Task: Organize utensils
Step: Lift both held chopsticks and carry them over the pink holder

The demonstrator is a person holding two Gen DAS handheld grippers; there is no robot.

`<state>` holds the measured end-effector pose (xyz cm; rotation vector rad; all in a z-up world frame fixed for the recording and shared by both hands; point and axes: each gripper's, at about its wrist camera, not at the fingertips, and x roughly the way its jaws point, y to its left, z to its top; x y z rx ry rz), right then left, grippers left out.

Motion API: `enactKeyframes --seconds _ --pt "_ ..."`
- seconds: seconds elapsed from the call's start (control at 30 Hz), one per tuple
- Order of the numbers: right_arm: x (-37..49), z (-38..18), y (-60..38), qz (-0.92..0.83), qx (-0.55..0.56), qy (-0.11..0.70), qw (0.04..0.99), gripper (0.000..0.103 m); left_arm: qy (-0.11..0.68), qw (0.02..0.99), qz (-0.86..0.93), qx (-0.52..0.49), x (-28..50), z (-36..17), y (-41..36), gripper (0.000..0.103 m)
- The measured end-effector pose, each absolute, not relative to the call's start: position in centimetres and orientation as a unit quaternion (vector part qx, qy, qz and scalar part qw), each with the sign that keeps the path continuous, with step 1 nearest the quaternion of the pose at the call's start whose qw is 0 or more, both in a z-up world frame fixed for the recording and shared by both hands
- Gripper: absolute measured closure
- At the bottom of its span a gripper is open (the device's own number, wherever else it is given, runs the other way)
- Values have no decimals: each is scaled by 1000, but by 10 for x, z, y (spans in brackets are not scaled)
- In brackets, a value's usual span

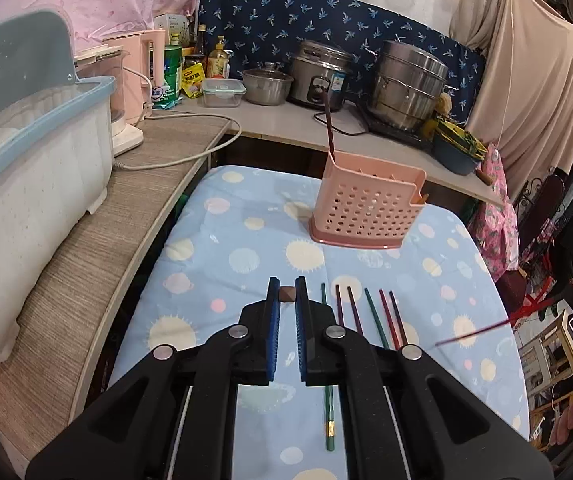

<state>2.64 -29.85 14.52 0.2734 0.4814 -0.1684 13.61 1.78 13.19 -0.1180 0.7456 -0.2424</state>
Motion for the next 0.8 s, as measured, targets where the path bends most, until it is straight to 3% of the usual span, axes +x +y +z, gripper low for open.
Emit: enactKeyframes --seconds 0.8 --pt "140 243 -312 -62 131 159 977 96 270 950 -134 -84 230 247 -17 96"
